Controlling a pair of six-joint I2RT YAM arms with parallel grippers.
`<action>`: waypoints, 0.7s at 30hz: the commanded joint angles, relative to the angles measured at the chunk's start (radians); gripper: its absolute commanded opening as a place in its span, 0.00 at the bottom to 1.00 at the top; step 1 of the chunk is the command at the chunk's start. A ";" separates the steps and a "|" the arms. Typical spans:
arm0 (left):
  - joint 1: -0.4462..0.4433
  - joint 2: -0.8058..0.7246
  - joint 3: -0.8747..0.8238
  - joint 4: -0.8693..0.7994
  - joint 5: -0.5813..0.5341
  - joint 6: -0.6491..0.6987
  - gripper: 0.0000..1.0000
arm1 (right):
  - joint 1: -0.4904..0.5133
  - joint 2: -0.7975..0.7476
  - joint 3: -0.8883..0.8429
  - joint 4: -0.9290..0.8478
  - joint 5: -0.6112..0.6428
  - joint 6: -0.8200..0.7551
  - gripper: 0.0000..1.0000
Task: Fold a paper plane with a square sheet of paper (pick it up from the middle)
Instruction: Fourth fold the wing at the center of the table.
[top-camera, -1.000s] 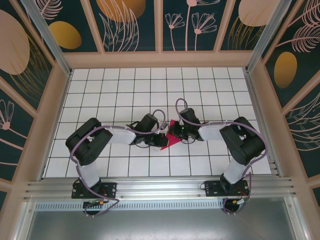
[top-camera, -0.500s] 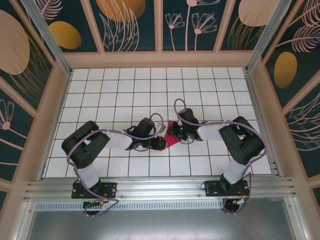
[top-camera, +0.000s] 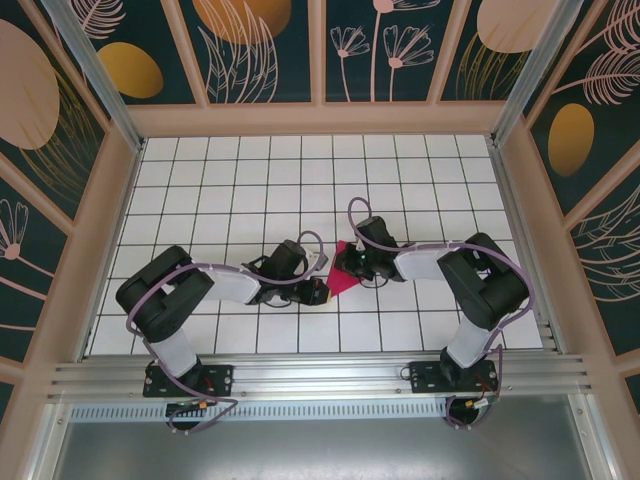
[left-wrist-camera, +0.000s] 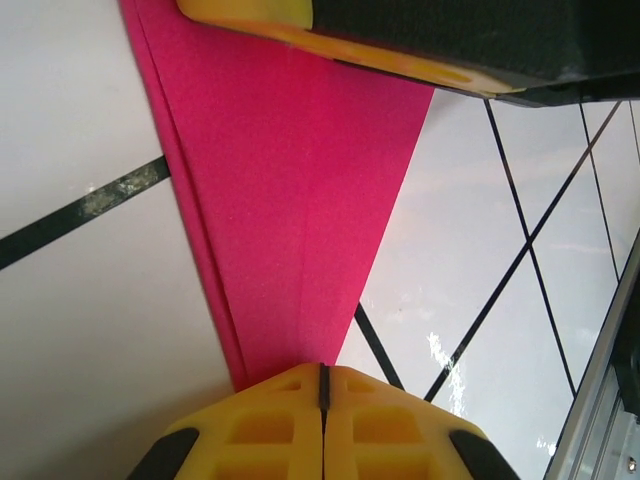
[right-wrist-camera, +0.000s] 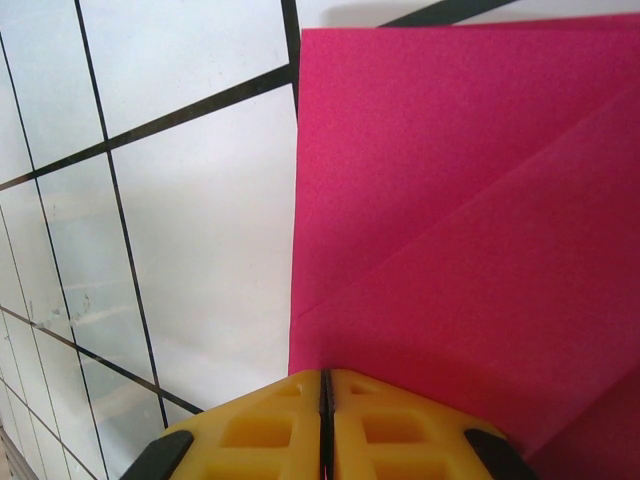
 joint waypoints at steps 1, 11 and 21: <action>-0.024 0.031 -0.084 -0.370 -0.047 -0.027 0.04 | 0.000 0.051 -0.014 -0.100 0.086 -0.005 0.12; -0.023 -0.207 -0.060 -0.403 -0.041 -0.043 0.04 | 0.004 0.048 -0.019 -0.096 0.082 -0.006 0.12; -0.022 -0.252 0.120 -0.200 -0.080 -0.082 0.05 | 0.008 0.039 -0.023 -0.089 0.080 -0.005 0.12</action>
